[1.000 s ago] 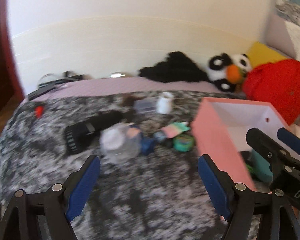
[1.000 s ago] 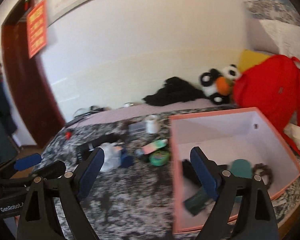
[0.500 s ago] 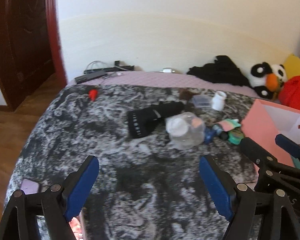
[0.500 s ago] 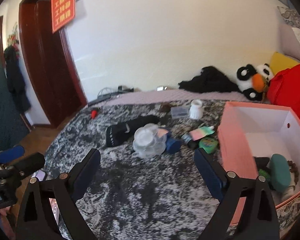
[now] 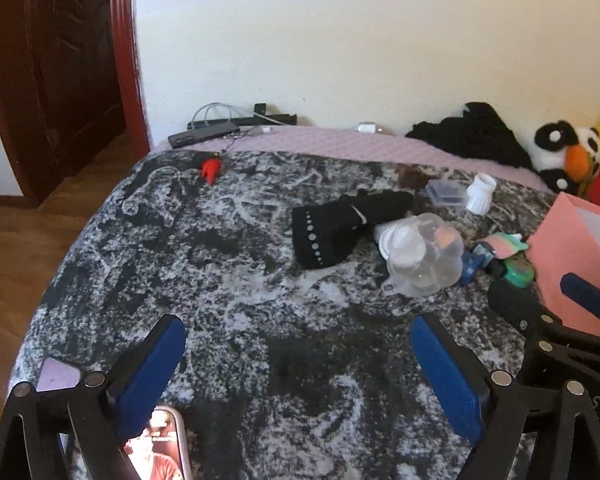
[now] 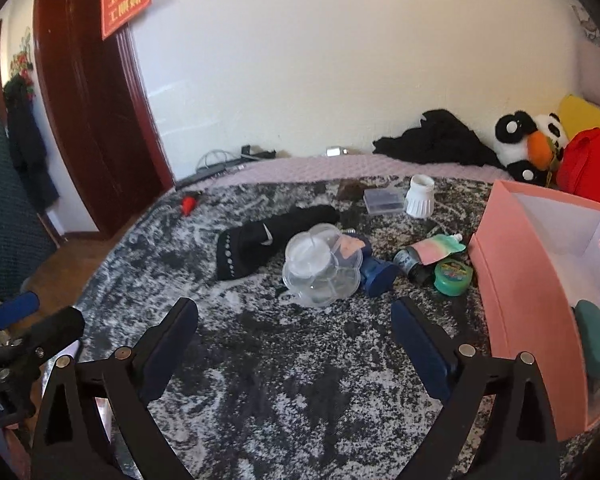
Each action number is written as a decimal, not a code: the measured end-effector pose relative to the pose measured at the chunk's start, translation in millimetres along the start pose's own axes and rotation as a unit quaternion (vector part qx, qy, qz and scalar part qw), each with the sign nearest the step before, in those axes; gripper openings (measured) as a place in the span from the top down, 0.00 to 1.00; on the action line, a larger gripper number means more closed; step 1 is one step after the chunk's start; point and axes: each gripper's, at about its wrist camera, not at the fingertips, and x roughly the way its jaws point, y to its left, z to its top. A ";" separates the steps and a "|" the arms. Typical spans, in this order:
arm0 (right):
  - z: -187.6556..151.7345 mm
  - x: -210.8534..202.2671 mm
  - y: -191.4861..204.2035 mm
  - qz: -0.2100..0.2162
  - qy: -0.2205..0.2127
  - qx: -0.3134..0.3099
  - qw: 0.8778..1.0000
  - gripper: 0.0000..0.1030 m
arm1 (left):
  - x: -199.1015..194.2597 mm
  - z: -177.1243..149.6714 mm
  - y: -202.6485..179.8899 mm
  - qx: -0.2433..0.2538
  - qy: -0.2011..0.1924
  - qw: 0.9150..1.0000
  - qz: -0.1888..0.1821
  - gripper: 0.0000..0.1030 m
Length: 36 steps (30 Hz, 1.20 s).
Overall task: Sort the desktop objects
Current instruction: 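Grasp the black dotted glove with the left tool while the right tool approaches the blue figure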
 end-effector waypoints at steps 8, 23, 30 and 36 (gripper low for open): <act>1.4 38.1 4.1 0.003 0.012 0.000 1.000 0.04 | 43.8 -0.5 6.7 0.008 0.045 0.999 -0.014 0.01; 2.8 66.4 -6.1 0.009 0.005 0.007 1.000 0.00 | 69.0 13.3 20.2 -0.011 0.041 0.999 -0.025 0.01; 3.6 79.1 -12.1 0.022 -0.001 -0.009 1.000 0.00 | 78.5 23.8 37.8 -0.044 0.036 0.998 -0.024 0.01; -0.3 91.0 -19.9 0.018 0.006 -0.012 1.000 0.00 | 105.2 31.8 45.4 -0.086 0.046 0.993 -0.070 0.01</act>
